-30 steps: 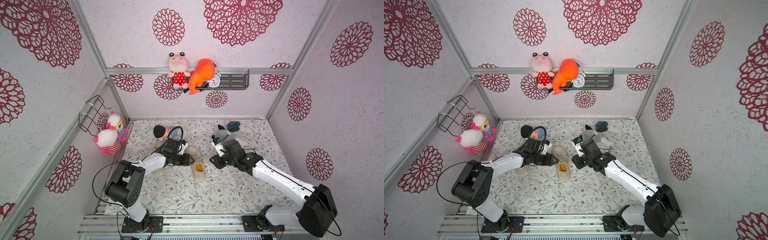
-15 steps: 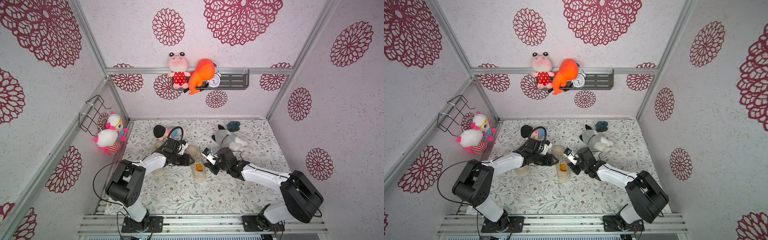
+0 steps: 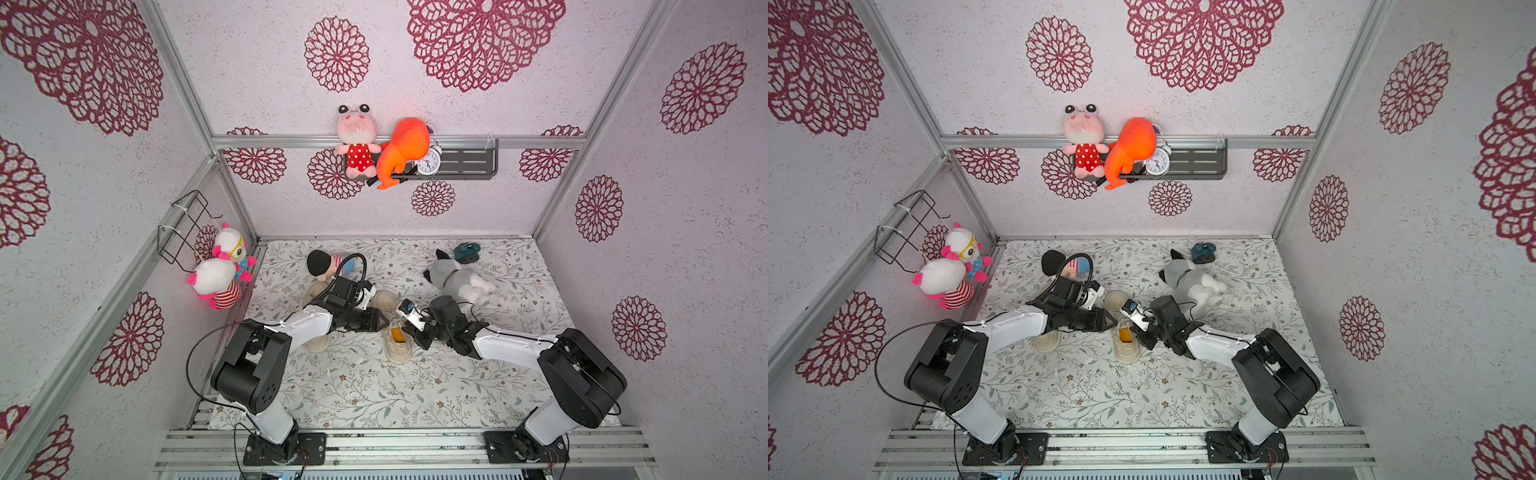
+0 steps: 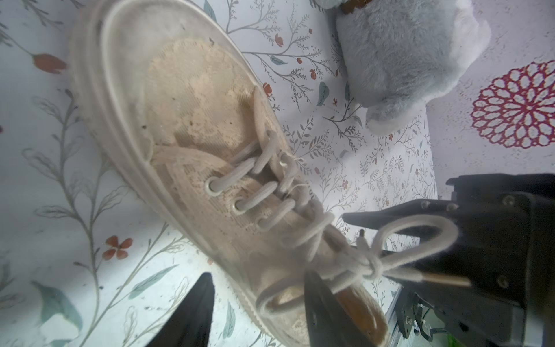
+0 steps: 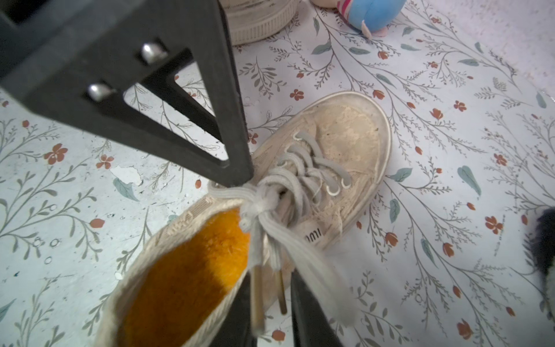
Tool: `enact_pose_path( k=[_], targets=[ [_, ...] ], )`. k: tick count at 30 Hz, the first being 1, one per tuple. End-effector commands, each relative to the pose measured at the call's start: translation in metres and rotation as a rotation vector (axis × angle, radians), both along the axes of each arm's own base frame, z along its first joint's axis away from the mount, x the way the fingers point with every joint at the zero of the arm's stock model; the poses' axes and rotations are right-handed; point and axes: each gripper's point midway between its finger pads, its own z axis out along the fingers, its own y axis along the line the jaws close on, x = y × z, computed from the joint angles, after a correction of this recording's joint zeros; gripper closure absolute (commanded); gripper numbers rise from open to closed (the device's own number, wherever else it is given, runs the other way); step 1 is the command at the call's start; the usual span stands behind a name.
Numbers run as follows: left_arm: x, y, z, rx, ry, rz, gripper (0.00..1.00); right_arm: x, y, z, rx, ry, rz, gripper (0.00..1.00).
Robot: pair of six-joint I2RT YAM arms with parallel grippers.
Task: Remove the insole from the shoe
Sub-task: Untie the shoelace on the shoe.
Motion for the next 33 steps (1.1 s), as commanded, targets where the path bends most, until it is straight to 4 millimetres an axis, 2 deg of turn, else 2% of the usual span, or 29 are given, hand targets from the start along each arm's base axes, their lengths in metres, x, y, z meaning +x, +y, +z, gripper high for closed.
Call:
enact_pose_path(
  k=[1,5,8,13,17,22,27,33],
  targets=[
    [0.004,-0.003,0.002,0.002,-0.004,-0.003,0.48,0.004,0.009,0.012,0.029,-0.045,0.027,0.82],
    [0.006,-0.002,0.005,0.006,-0.011,0.005,0.47,0.003,0.009,0.015,0.027,-0.047,0.036,0.93],
    [0.012,0.003,0.015,0.026,-0.048,0.034,0.39,0.002,0.007,0.022,0.026,-0.044,0.031,1.0],
    [0.03,0.018,0.044,0.067,-0.16,0.143,0.32,-0.002,-0.001,0.048,0.055,-0.04,-0.019,1.0],
    [0.041,0.027,0.054,0.094,-0.193,0.212,0.32,-0.004,-0.007,0.072,0.086,-0.04,-0.066,1.0],
    [0.048,0.029,0.054,0.105,-0.18,0.259,0.31,-0.006,-0.01,0.103,0.123,-0.056,-0.099,1.0],
    [0.054,0.023,0.047,0.09,-0.125,0.287,0.32,-0.005,-0.011,0.134,0.168,-0.08,-0.127,1.0],
    [0.058,0.02,0.043,0.093,-0.123,0.287,0.34,-0.005,-0.007,0.163,0.209,-0.111,-0.139,1.0]
  ],
)
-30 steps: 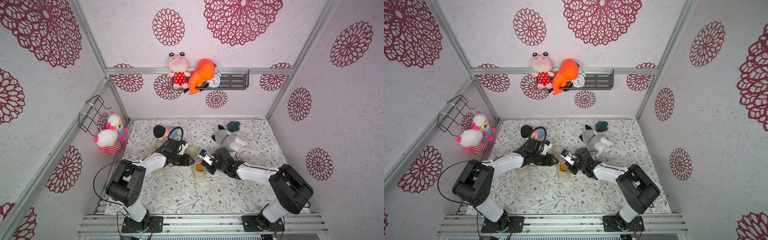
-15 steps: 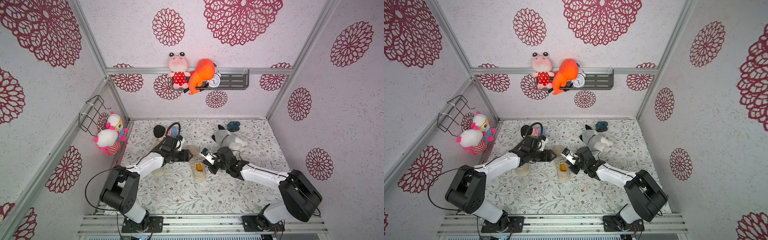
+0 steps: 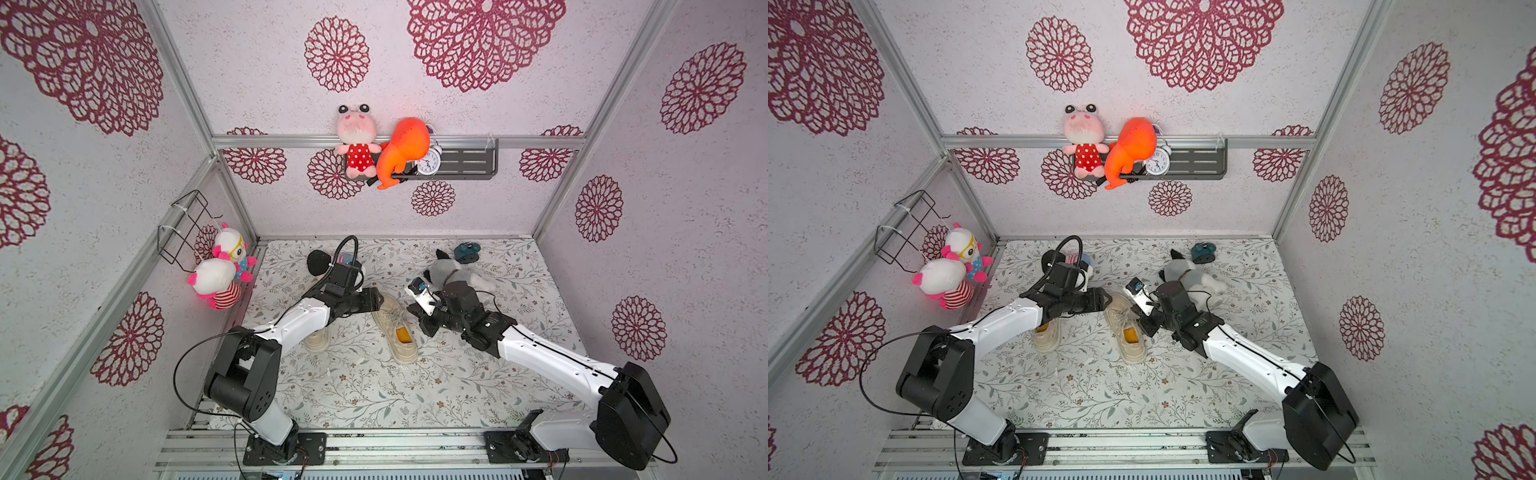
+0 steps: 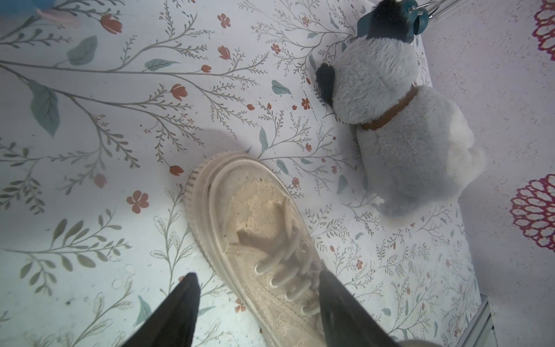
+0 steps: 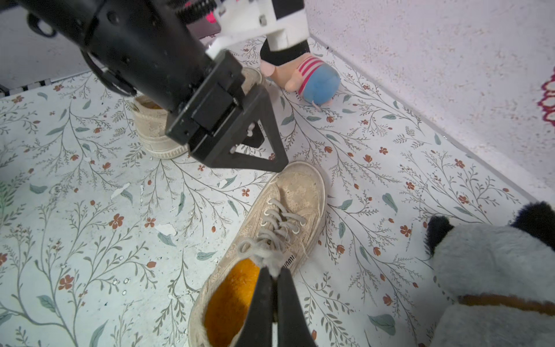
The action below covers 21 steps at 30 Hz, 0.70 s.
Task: Remove the insole from the shoe
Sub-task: Untie the shoelace on the shoe.
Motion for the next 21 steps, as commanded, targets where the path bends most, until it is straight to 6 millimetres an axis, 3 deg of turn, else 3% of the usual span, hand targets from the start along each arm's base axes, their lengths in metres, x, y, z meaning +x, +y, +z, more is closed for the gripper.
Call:
enact_pose_path(
  k=[1,13,21],
  targets=[
    [0.004,-0.002,-0.004,0.007,0.015,0.014,0.34,0.003,0.003,0.052,0.094,-0.08,-0.029,1.0],
    [-0.003,-0.002,-0.062,0.095,0.244,0.031,0.36,0.007,0.009,0.103,0.161,-0.166,-0.035,1.0],
    [0.005,-0.007,-0.074,0.097,0.26,0.025,0.45,0.004,0.012,0.127,0.195,-0.209,-0.03,1.0]
  ],
)
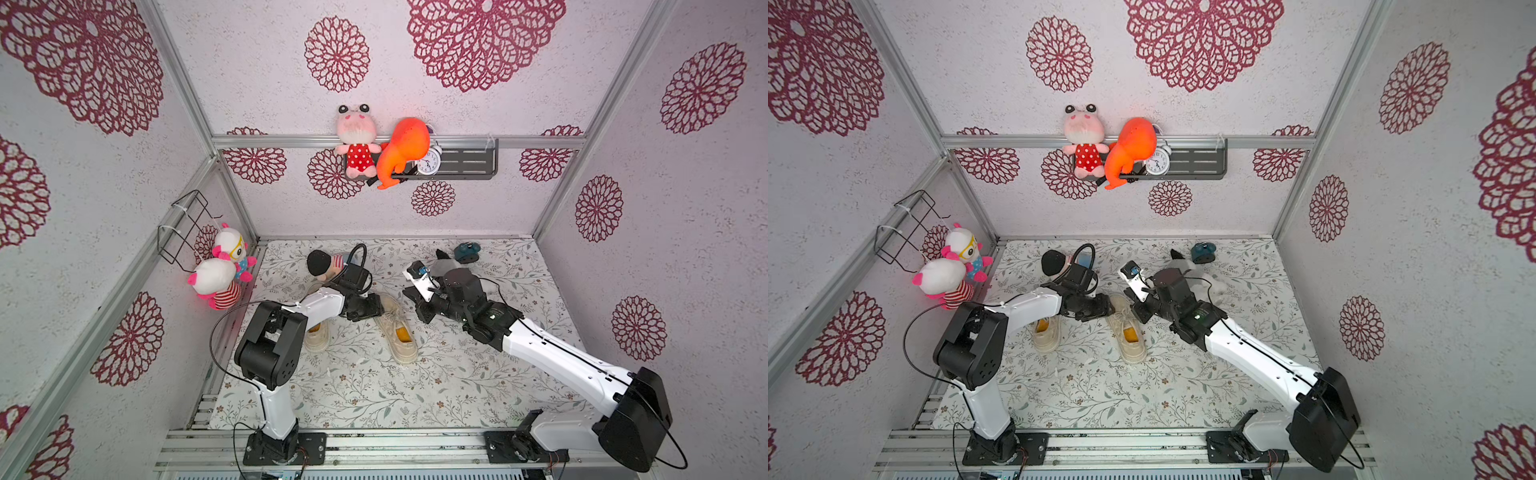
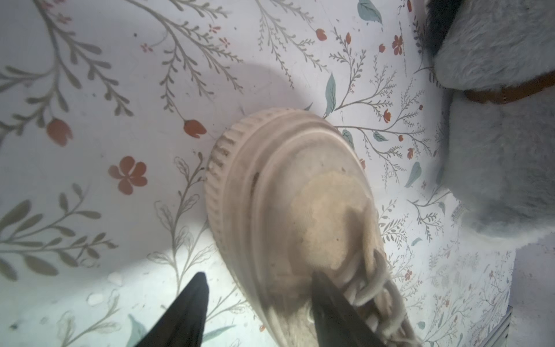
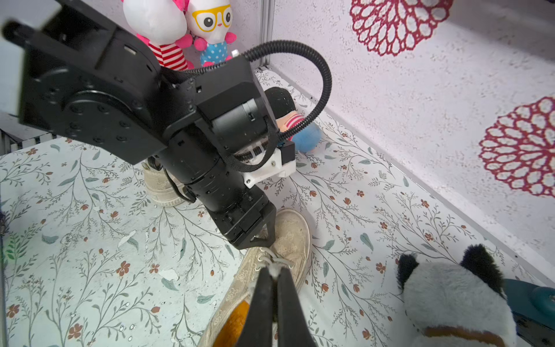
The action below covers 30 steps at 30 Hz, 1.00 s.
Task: Remove the insole from the shoe
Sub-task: Untie the shoelace on the shoe.
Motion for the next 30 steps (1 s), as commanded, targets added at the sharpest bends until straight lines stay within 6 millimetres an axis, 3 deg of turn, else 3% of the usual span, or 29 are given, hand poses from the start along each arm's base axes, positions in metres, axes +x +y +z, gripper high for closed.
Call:
enact_pose_path(
  k=[1,9,10,18,24,27,28,30],
  targets=[
    [0.001,-0.003,-0.007,0.011,0.021,-0.003,0.46,-0.002,0.0,0.07,0.134,-0.132,-0.009,1.0],
    [0.006,-0.004,-0.017,0.026,0.03,-0.009,0.53,-0.007,-0.002,0.088,0.157,-0.169,-0.009,1.0],
    [0.004,-0.003,-0.032,0.043,0.06,-0.011,0.54,-0.008,-0.003,0.091,0.161,-0.174,-0.012,1.0],
    [0.003,0.003,-0.046,0.095,0.08,-0.032,0.57,-0.003,-0.023,0.098,0.164,-0.201,-0.113,1.0],
    [0.006,0.0,-0.037,0.076,0.052,-0.039,0.55,0.006,-0.015,0.068,0.124,-0.134,-0.125,1.0],
    [0.014,0.0,-0.023,0.064,0.0,-0.02,0.53,0.014,-0.006,0.046,0.131,-0.067,-0.131,1.0],
    [0.018,0.0,-0.004,0.048,-0.047,-0.01,0.52,0.019,-0.005,0.038,0.136,-0.043,-0.146,1.0],
    [0.022,0.002,0.008,0.043,-0.078,0.004,0.51,0.03,-0.006,0.023,0.137,0.006,-0.185,1.0]
  ],
)
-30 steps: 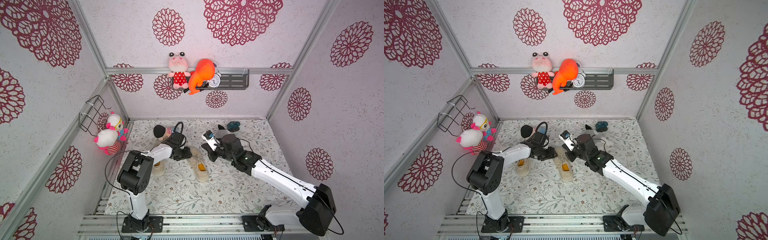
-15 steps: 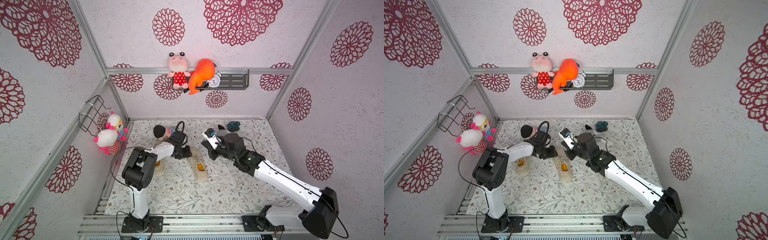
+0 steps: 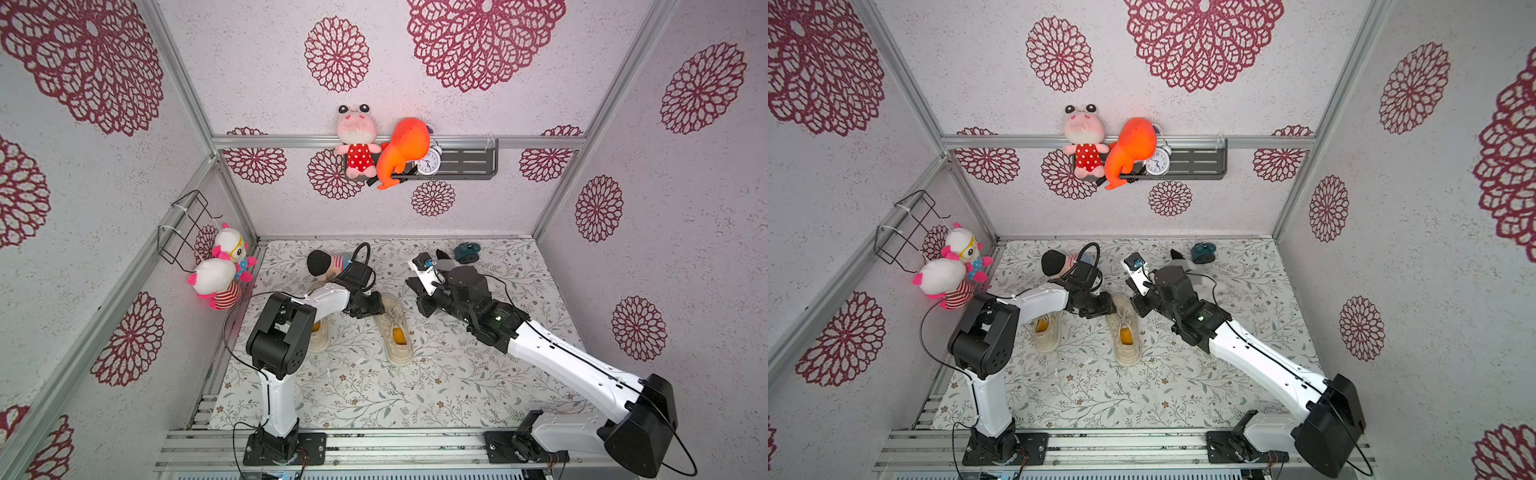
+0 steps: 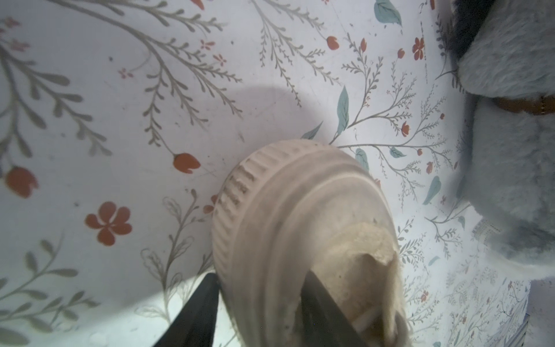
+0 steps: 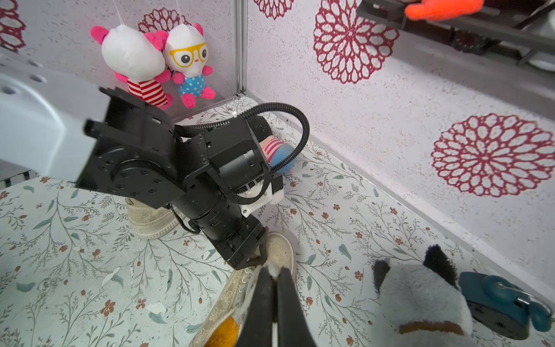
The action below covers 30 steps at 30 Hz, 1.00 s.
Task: Remove the insole from the shoe
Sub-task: Untie the shoelace on the shoe.
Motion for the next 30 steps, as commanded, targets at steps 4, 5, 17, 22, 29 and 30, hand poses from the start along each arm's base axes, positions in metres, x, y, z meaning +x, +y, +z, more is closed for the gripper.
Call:
enact_pose_path(
  k=[4,5,17,22,29,30],
  targets=[
    [0.011,0.004,0.034,-0.007,-0.105,0.03,0.51,0.043,-0.008,-0.035,0.058,0.157,-0.142,1.0],
    [0.011,0.004,0.036,-0.011,-0.109,0.032,0.51,0.051,-0.01,-0.047,0.046,0.198,-0.163,1.0],
    [0.002,0.004,0.041,-0.044,-0.117,0.04,0.49,0.114,-0.048,-0.168,-0.159,0.524,-0.445,1.0],
    [-0.002,0.002,0.035,-0.058,-0.097,0.028,0.44,0.112,-0.054,-0.16,-0.217,0.571,-0.445,0.63],
    [0.0,0.0,0.028,-0.066,-0.08,0.027,0.42,0.061,-0.089,-0.108,-0.205,0.587,-0.409,0.18],
    [0.0,-0.001,0.027,-0.069,-0.078,0.027,0.43,0.05,-0.086,-0.103,-0.192,0.595,-0.358,0.2]
  ],
)
